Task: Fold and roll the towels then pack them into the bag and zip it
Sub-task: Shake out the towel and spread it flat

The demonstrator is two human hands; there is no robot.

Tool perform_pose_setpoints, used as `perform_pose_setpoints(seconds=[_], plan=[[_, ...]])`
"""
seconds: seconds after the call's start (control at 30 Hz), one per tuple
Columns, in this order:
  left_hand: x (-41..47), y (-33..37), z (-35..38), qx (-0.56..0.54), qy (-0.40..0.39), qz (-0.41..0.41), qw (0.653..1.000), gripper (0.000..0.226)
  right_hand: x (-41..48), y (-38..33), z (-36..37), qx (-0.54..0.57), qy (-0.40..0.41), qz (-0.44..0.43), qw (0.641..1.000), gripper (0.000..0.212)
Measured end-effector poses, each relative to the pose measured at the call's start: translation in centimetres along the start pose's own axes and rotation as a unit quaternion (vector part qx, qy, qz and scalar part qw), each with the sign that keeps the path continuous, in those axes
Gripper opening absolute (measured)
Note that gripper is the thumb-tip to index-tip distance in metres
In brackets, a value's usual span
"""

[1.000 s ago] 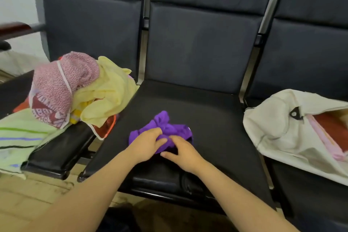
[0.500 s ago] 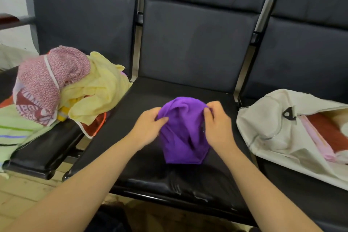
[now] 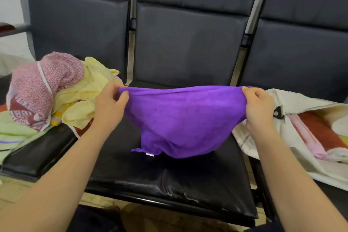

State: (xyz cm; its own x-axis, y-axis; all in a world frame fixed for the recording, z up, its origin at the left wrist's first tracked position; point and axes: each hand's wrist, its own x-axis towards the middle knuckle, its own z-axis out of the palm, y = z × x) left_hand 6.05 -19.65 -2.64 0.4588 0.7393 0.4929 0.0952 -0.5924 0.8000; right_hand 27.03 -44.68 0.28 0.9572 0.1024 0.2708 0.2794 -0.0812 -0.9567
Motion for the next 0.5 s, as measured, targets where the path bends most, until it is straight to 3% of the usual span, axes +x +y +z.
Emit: perform_pose_setpoints(seconds=[0.1,0.17,0.23,0.3,0.37,0.5], plan=[[0.2,0.2,0.7,-0.057,-0.031,-0.081,0.995,0.017,0.3,-0.3,-0.6,-0.039,-0.028,-0.005,0.999,0.023],[0.3,0.6,0.9,-0.154,-0.097,-0.165,0.969,0.024,0.4,-0.2,-0.7,-0.039,-0.045,0.033,0.998,0.019],[0.3,0.7,0.6,-0.23,-0.209,-0.221,0.924,0.014,0.5,0.4,-1.0,0.007,-0.062,0.147,0.987,0.016],[0.2,0.1,0.5,-0.196,-0.28,-0.238,0.909,0.004,0.2,1.1,-1.2,0.029,-0.082,0.262,0.961,0.013],[0.1,-0.9,1.3,-0.142,-0.244,-0.256,0.925,0.006,0.0,1.9,-1.2,-0.007,-0.093,0.286,0.954,0.011],[-0.4,-0.8,3.0,-0.151,-0.056,-0.295,0.942,0.033,-1.0,2.4,0.1,-0.017,-0.075,0.192,0.978,0.013]])
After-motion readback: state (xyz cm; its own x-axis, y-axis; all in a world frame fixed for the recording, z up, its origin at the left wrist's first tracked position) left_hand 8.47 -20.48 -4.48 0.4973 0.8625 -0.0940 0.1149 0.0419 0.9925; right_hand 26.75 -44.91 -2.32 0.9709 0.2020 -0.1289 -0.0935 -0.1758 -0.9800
